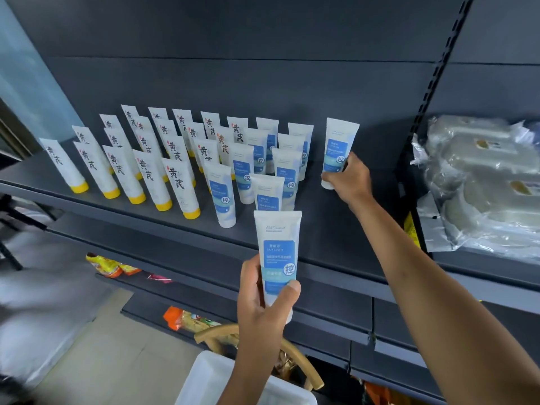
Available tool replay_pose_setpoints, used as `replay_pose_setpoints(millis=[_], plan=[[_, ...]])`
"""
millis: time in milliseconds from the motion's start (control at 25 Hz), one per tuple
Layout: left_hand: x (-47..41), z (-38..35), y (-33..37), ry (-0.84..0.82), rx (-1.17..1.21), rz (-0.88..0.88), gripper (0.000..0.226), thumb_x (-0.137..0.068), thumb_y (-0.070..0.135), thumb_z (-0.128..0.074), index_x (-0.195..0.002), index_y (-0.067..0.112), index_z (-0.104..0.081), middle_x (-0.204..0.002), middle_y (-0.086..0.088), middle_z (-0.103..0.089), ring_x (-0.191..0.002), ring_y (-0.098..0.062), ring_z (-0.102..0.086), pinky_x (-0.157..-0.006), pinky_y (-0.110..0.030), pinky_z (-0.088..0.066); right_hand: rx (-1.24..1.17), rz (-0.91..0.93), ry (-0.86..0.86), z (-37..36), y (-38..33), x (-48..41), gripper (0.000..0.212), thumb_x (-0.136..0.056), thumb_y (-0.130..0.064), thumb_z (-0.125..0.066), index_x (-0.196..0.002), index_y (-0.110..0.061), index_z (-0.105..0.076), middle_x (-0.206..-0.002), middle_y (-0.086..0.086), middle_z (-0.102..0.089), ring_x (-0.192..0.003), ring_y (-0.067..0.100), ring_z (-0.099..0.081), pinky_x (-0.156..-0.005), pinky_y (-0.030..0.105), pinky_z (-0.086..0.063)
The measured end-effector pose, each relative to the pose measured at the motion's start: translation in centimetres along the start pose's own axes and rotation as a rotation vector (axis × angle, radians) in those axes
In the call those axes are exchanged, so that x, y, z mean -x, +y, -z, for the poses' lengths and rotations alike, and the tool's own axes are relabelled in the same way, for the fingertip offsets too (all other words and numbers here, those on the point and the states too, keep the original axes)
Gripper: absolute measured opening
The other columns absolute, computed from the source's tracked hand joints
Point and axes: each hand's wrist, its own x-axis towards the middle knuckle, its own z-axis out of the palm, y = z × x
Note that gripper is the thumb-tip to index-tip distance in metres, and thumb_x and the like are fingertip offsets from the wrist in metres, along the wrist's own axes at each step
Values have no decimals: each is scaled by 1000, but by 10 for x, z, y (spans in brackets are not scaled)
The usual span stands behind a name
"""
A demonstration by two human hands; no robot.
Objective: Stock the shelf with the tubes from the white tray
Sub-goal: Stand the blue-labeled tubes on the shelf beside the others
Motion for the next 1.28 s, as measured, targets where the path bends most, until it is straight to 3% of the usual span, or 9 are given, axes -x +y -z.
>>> replay_pose_setpoints(millis=[200, 360, 560, 960, 1160, 1280], plan=[[-3, -6, -4, 48, 24, 10, 44, -84, 33, -79, -119, 31, -53, -98, 23, -66, -101, -1, -65, -71, -15, -56, 55, 22, 34, -12, 12, -27, 44, -77, -15, -77, -115, -22, -58, -110, -4, -67, -94, 15, -64, -74, 28, -49], [-4, -8, -2, 63, 32, 27, 45, -80, 33, -79, -116, 31, -52, -98, 24, -66, -102, -2, -65, -70, -16, -56, 130, -13, 2, -16, 26, -47, 46, -76, -16, -75, -118, -20, -57, -114, -1, -69, -97, 21, -67, -80, 35, -55], [-2, -5, -11, 87, 81, 57, 51, -78, 30, -83, -120, 29, -55, -102, 13, -69, -102, -10, -67, -73, -19, -57, 118, -9, -7, -21, 42, -56, 51, -74, -14, -76, -122, -19, -58, -118, 2, -70, -103, 25, -68, -88, 40, -57], [4, -2, -16, 141, 56, 56, 58, -68, 30, -76, -122, 32, -55, -114, 12, -69, -112, -18, -66, -73, -16, -56, 96, -46, -47, -29, 52, -66, 57, -77, -11, -79, -129, -13, -55, -127, 8, -67, -112, 28, -66, -94, 40, -54], [4, -5, -11, 123, 51, 32, 60, -75, 34, -85, -125, 36, -51, -112, 26, -67, -119, -10, -62, -80, -19, -58, 62, -136, 48, -28, 50, -58, 74, -73, -10, -83, -136, -4, -44, -141, 15, -47, -120, 28, -58, -91, 33, -49], [-1, -16, -2, 91, -12, -36, 57, -75, 30, -74, -126, 40, -51, -115, 26, -66, -116, -12, -64, -85, -25, -58, 19, -197, 163, -19, 47, -38, 64, -77, -6, -77, -132, 0, -44, -142, 19, -40, -111, 34, -58, -84, 30, -46]])
